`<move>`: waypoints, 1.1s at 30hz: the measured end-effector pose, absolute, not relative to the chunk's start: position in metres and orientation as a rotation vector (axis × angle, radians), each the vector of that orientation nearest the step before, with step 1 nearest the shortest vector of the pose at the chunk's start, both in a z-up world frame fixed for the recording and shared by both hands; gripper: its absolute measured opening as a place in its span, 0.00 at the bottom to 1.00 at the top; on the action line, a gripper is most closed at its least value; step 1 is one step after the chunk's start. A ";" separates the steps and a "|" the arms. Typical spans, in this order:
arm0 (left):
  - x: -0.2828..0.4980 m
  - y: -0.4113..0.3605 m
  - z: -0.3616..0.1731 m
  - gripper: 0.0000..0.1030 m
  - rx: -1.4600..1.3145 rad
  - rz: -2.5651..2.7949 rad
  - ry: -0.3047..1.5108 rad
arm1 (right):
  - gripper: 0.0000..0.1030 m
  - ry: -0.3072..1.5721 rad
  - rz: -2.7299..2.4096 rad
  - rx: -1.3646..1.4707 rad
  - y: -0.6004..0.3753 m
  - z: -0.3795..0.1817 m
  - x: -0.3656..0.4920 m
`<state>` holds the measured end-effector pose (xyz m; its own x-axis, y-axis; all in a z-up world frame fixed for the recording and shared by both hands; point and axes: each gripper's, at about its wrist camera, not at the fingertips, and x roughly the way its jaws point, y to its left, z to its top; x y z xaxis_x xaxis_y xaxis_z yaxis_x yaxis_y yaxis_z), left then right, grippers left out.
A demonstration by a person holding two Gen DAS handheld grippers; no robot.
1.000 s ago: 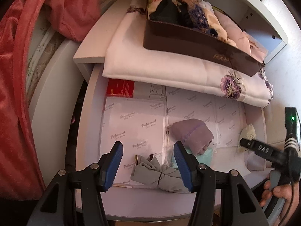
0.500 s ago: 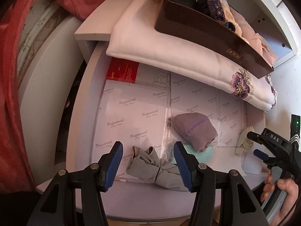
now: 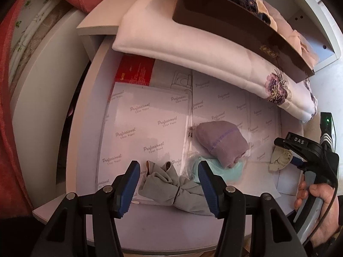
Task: Organize soft objects
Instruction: 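Grasp the rolled cream knit garment in the drawer with the right tool, then grasp the lavender knit garment with the left tool while the right tool holds the cream garment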
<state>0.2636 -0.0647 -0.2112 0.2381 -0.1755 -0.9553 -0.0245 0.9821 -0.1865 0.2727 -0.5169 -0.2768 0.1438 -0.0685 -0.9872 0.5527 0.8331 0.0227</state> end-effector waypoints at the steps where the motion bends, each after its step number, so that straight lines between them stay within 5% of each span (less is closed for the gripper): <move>1: 0.264 -0.066 -0.212 0.55 -0.170 -0.104 1.331 | 0.64 1.376 -0.475 0.420 -0.517 -0.282 0.277; 8: 0.264 -0.065 -0.216 0.55 -0.159 -0.092 1.349 | 0.46 1.405 -0.455 0.309 -0.502 -0.287 0.280; 33: 0.262 -0.066 -0.213 0.55 -0.131 -0.091 1.350 | 0.45 1.508 -0.251 0.181 -0.429 -0.281 0.254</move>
